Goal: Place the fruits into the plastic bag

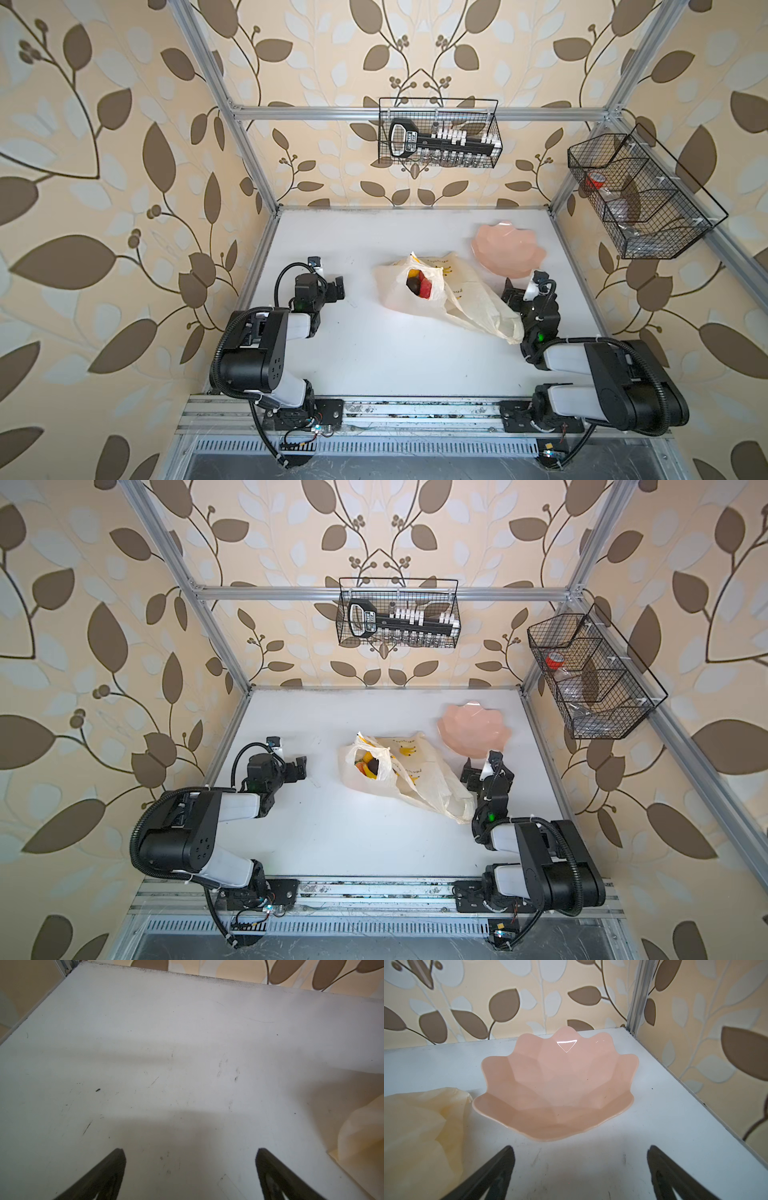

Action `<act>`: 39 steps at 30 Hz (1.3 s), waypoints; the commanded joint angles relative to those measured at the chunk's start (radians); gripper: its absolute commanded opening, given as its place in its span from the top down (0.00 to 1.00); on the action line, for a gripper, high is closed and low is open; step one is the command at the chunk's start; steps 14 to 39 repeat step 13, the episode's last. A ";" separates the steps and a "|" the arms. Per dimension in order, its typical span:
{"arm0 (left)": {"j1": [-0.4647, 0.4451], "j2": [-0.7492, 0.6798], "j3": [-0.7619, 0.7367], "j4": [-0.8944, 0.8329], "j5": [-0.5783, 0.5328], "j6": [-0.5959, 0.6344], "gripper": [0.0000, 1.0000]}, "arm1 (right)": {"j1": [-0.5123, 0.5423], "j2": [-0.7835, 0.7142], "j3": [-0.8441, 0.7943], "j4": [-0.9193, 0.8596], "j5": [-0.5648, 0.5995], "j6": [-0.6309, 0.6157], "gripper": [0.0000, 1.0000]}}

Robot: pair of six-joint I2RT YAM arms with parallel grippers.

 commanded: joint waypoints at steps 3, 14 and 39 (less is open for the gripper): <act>0.004 -0.014 0.007 0.018 0.013 0.019 0.01 | 0.005 -0.005 0.011 0.041 0.006 -0.027 0.00; 0.002 -0.016 0.006 0.019 0.013 0.019 0.01 | 0.002 -0.006 0.010 0.043 -0.004 -0.028 0.00; 0.002 -0.016 0.006 0.019 0.013 0.019 0.01 | 0.002 -0.006 0.010 0.043 -0.004 -0.028 0.00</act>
